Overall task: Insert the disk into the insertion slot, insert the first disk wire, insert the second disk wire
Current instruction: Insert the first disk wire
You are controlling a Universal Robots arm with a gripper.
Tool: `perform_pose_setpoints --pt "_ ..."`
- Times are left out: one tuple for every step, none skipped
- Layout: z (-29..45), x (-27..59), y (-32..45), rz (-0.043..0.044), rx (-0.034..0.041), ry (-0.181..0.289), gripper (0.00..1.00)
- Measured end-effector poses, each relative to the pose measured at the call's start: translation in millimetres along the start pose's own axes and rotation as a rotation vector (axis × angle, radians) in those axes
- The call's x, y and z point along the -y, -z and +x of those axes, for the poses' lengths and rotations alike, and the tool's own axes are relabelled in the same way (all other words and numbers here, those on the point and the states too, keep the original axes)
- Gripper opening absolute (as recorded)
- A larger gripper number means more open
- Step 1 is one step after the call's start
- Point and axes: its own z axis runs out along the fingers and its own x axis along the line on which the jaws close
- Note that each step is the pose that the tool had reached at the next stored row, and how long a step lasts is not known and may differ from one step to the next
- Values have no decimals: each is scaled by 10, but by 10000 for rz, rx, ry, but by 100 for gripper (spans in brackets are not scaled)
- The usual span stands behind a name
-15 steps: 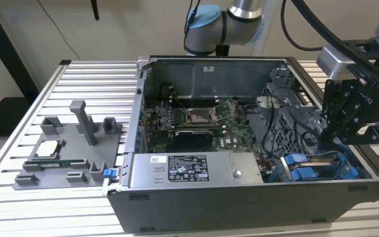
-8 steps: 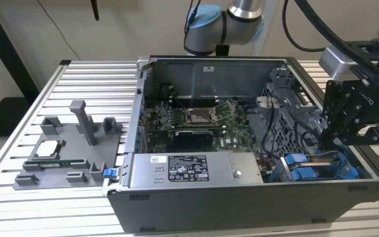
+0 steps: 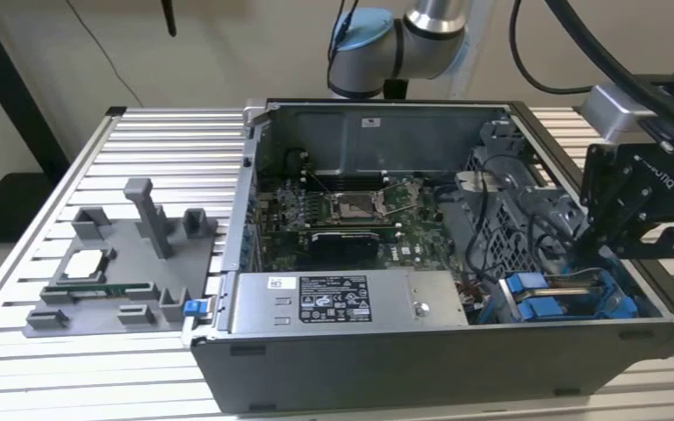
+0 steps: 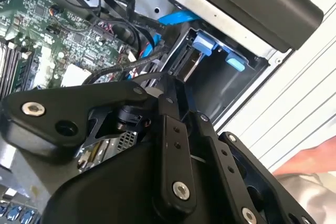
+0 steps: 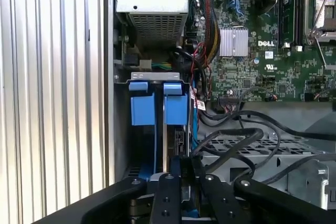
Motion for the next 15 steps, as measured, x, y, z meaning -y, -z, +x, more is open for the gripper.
perform_pose_setpoints --pt "-1 18 -8 -36 -1 12 0" --pt "-1 38 -17 -67 -3 33 0" --pt "0 51 -33 -80 -6 63 0" --pt "0 55 -50 -81 -8 87 0" --pt "1 58 -68 -83 -9 111 0" --pt "1 63 -85 -83 -10 135 0" --pt "1 69 -98 -85 -10 154 0" --pt "2 79 -104 -86 -12 171 0" --pt "2 91 -109 -87 -14 186 0" --pt "2 100 -113 -88 -15 198 0" --pt "1 105 -119 -88 -14 207 0" --pt "1 106 -124 -88 -13 209 0" --pt "2 108 -128 -88 -15 210 0" --pt "2 111 -133 -88 -16 213 0" --pt "2 113 -138 -88 -14 214 0"
